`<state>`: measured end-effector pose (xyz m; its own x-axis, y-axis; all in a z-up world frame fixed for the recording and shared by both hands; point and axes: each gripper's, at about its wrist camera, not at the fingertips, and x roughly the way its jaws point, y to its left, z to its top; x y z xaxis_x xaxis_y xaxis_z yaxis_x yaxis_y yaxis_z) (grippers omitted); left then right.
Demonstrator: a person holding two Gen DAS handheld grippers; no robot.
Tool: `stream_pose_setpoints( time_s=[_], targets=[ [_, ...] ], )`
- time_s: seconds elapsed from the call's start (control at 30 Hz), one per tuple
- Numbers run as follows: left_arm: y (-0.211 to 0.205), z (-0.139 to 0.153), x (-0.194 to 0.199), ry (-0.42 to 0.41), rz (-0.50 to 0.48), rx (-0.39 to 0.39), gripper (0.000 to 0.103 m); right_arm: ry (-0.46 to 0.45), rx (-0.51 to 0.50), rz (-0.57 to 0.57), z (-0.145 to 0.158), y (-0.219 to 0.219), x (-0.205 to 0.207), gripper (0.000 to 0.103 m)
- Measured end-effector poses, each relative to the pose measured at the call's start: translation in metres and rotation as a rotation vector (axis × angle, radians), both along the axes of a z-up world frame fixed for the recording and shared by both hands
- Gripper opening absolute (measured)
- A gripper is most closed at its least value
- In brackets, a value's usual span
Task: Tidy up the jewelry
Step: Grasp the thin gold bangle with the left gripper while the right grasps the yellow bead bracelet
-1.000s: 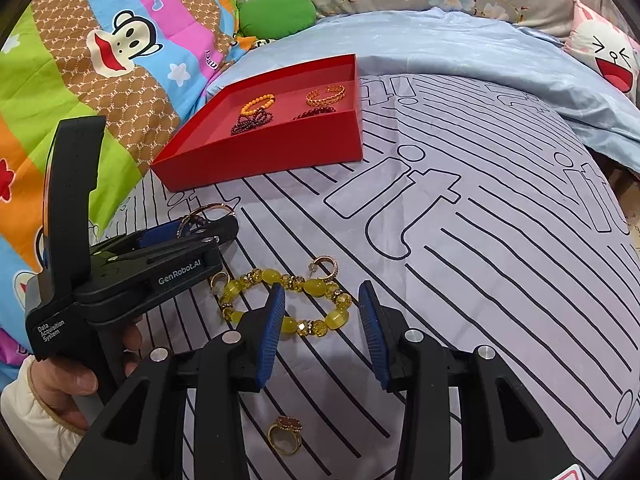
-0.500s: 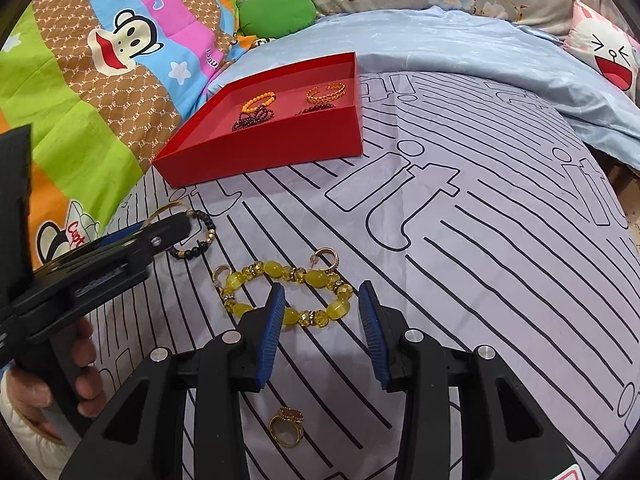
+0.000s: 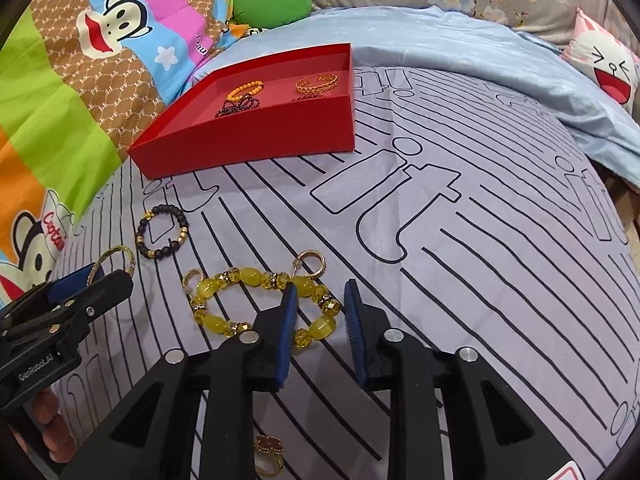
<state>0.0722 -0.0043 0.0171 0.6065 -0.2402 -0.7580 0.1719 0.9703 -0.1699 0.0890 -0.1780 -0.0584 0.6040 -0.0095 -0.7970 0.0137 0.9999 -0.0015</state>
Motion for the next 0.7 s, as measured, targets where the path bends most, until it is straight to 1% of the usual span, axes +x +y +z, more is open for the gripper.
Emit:
stream_pose_setpoints(
  time_s=[0.07,0.13,0.17,0.27,0.33,0.7],
  targets=[
    [0.001,-0.003,0.001,0.008,0.001,-0.003,0.059,-0.004,-0.022,0.002,0.000,0.001,-0.001,0.014],
    [0.002,-0.005,0.000,0.014,0.003,-0.005,0.059,-0.001,-0.023,0.005,0.000,0.001,-0.001,0.012],
    [0.002,-0.006,0.000,0.017,0.003,-0.007,0.059,0.002,-0.017,0.005,0.000,0.001,-0.001,0.009],
    [0.004,-0.006,-0.001,0.016,0.005,-0.009,0.059,0.006,0.047,0.006,0.003,0.000,-0.003,0.009],
    [0.005,-0.004,-0.002,0.013,0.006,-0.013,0.059,-0.006,0.070,0.012,0.010,0.001,-0.006,0.009],
    [0.011,0.017,-0.004,-0.022,0.003,-0.024,0.059,-0.113,0.047,0.087,0.068,0.023,-0.008,0.009]
  ],
)
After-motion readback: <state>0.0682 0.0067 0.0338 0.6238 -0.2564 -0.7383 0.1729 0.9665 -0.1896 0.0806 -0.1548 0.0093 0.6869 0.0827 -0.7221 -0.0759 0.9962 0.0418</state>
